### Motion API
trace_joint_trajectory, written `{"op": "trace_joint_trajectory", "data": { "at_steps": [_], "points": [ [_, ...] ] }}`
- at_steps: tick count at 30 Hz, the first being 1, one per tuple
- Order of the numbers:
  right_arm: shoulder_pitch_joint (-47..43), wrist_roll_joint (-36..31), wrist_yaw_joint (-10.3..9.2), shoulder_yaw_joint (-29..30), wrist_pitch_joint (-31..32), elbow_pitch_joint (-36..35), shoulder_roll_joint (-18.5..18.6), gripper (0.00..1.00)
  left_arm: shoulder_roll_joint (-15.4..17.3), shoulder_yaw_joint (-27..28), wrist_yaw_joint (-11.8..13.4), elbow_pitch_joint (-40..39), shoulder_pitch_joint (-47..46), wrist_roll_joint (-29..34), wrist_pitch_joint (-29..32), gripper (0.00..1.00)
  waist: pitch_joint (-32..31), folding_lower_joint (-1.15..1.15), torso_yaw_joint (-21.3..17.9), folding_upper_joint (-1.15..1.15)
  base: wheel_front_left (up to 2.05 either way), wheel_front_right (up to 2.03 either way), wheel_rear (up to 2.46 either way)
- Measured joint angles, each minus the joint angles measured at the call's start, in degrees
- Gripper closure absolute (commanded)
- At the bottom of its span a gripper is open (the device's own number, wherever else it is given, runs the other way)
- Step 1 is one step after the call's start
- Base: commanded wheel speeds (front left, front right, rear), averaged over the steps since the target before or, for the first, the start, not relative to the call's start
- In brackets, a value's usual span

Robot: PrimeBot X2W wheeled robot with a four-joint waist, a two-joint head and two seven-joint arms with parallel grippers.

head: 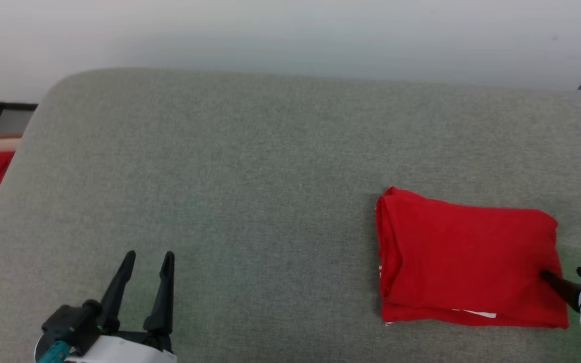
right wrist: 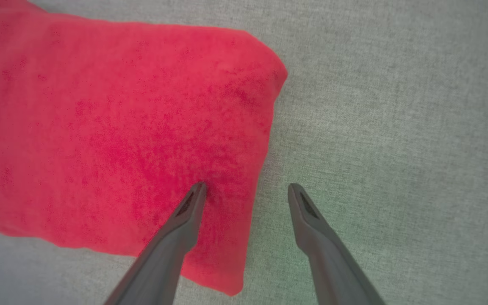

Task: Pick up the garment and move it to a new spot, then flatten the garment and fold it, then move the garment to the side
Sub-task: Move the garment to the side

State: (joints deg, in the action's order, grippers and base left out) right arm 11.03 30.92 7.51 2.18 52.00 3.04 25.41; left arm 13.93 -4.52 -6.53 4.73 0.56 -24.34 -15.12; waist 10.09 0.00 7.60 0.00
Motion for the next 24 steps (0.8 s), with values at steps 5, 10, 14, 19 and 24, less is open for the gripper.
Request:
{"op": "trace_joint_trajectory", "data": {
  "at_steps": [5, 10, 14, 19, 24],
  "points": [
    [0.4, -1.3, 0.00, 1.7, 4.2, 0.3, -2.4, 0.00, -1.0, -0.1, -0.5, 0.5, -1.6, 0.6, 0.0, 0.00, 2.0, 0.00, 1.1, 0.00, 0.00, 0.00, 0.00],
    [0.3, -1.3, 0.00, 2.2, 6.0, 0.1, -3.6, 0.00, -1.7, -0.3, -0.6, 0.9, -2.9, 1.1, 0.0, 0.00, 3.8, 0.00, 2.0, 0.00, 0.00, 0.00, 0.00],
    [0.0, -1.3, -0.03, 2.5, 6.2, -0.6, -3.9, 0.54, -2.0, -0.3, -0.8, 1.3, -3.6, 1.2, 0.0, 0.00, 4.8, 0.00, 2.3, 0.00, 0.00, 0.00, 0.00],
    [0.1, -1.1, -0.02, 2.2, 4.9, -1.1, -4.3, 1.00, -2.2, -0.8, -0.9, 1.6, -4.4, 1.2, 0.0, 0.00, 5.6, 0.00, 2.3, 0.00, 0.00, 0.00, 0.00],
    [0.1, -0.6, -0.01, 2.0, 3.5, -1.0, -4.5, 1.00, -2.2, -1.1, -0.9, 1.9, -4.9, 1.1, 0.0, 0.00, 5.7, 0.00, 2.0, 0.00, 0.00, 0.00, 0.00]
  ]
}}
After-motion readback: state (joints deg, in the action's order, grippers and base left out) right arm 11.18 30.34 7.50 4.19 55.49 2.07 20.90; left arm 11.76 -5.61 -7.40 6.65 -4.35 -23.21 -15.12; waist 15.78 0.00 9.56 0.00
